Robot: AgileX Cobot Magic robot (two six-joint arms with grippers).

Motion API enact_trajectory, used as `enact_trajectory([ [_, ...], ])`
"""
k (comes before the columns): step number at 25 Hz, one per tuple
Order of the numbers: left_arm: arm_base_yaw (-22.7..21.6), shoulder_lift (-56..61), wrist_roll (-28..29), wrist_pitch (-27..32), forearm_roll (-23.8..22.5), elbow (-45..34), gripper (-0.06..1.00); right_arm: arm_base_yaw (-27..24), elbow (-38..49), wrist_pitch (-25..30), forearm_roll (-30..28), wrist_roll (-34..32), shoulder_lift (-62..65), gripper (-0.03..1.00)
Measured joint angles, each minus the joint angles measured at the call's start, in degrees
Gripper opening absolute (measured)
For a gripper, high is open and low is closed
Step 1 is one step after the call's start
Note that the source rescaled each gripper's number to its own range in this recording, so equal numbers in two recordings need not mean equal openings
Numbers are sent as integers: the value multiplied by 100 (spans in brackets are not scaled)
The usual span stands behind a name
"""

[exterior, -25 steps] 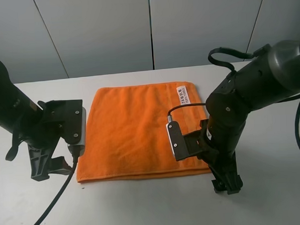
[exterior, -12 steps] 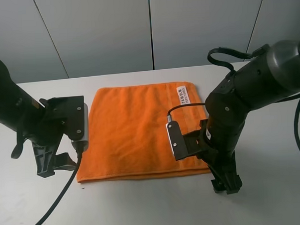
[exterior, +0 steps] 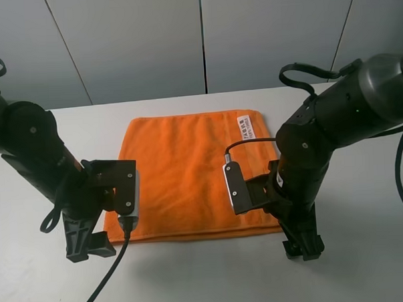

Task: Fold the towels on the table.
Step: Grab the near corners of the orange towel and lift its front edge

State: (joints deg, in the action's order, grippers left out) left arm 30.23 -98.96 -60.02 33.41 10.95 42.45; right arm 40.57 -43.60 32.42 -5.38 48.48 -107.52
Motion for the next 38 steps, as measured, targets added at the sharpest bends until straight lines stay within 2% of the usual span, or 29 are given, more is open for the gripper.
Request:
enact_trajectory([
  [12,87,-386,278,-238,359,10,100,0,0,-135,381,0,0,100],
  [17,272,-396,289,-343,380,10,100,0,0,-153,427,0,0,100],
  [21,381,-515,326,-434,186,10,100,0,0,-162,449,0,0,100],
  [25,384,-569,652,-625,-91,10,100,0,-5,-162,449,0,0,100],
  [38,393,-569,786,-817,-201,10,100,0,-5,-194,471,0,0,100],
])
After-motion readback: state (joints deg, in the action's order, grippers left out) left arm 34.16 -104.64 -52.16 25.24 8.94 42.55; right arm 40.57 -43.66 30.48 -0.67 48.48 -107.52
